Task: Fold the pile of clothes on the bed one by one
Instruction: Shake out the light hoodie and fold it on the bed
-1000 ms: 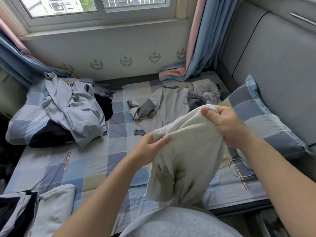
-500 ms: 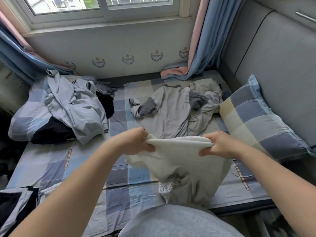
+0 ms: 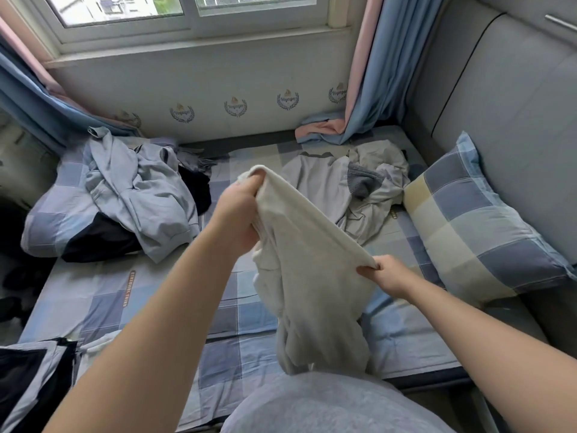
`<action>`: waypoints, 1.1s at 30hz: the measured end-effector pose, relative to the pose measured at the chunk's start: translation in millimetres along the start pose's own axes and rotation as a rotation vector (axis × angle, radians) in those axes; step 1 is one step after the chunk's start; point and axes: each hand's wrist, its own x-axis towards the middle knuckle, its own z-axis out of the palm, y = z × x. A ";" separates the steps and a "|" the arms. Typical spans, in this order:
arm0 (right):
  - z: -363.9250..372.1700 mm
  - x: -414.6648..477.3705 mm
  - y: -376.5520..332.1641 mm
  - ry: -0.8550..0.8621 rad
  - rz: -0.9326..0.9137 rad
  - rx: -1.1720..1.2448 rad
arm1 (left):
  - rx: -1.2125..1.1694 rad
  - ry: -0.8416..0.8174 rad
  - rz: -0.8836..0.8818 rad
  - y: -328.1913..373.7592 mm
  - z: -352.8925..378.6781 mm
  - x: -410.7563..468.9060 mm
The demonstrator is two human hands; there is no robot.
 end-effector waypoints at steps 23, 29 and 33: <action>-66.4 -19.9 -98.6 0.529 -0.358 0.406 | 0.568 -0.244 0.420 -29.4 12.6 -31.2; 20.9 -51.7 -71.5 0.167 -0.487 0.428 | 0.234 -0.175 0.335 -4.9 32.7 -42.5; 70.9 -33.4 -38.8 0.150 -0.324 0.239 | 0.128 -0.177 0.329 8.6 37.5 -49.3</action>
